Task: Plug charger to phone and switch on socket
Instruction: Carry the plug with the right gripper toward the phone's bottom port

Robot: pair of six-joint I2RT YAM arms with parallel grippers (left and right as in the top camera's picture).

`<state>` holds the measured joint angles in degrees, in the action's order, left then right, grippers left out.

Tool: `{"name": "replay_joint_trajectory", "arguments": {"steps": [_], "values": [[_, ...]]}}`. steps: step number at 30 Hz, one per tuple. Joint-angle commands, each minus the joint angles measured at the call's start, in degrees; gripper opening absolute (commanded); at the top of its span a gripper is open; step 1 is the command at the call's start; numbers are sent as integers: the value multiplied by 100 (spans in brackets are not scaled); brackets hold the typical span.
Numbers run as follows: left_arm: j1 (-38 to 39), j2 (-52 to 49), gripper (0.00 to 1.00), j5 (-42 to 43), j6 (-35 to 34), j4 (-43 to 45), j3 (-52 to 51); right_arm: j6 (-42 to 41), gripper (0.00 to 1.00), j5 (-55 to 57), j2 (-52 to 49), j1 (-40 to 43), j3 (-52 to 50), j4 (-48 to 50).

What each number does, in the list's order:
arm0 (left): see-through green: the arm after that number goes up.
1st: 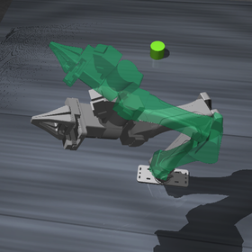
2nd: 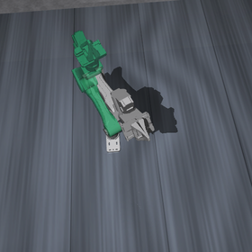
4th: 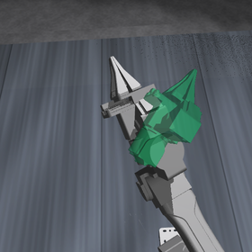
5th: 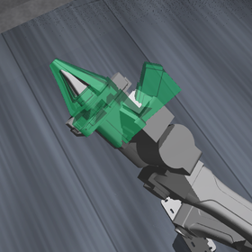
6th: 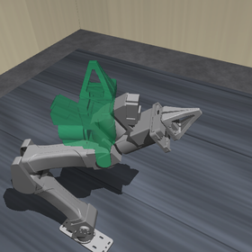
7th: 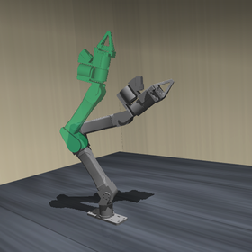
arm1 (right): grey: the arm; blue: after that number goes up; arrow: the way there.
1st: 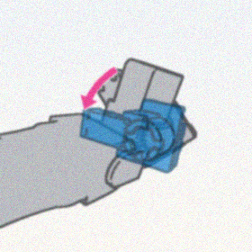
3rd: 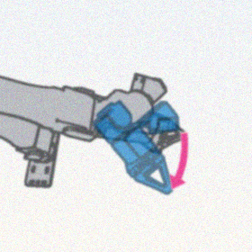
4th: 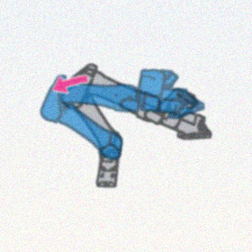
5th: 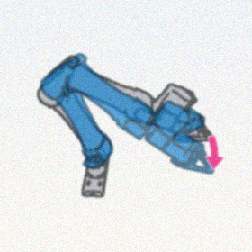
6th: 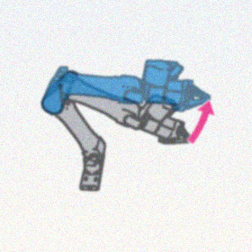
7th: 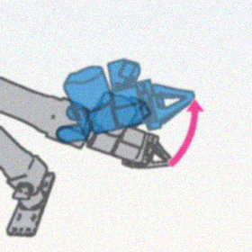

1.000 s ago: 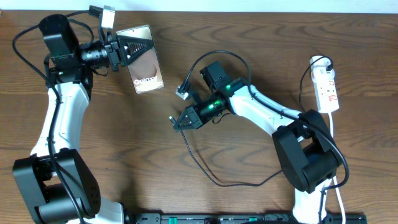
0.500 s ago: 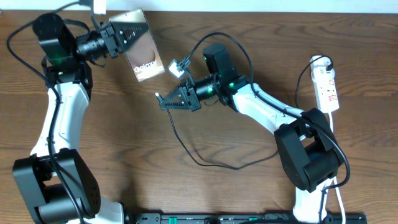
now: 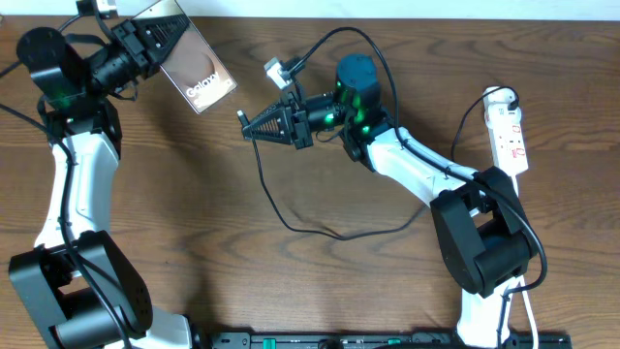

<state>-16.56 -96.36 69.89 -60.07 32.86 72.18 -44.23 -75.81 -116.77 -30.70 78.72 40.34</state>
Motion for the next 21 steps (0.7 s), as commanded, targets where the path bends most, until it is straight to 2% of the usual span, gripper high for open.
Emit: {"name": "replay_joint_trajectory", "arguments": {"steps": [1,10,14,21], "values": [[9,87,7,-33,-487,70,68,-782,1,129,9,28,57,310],[24,87,7,411,-570,72,68,-870,1,129,9,28,57,385],[24,87,7,601,-387,70,68,-868,1,127,9,28,57,387],[66,87,7,621,-363,68,68,-870,1,42,9,22,57,533]]}}
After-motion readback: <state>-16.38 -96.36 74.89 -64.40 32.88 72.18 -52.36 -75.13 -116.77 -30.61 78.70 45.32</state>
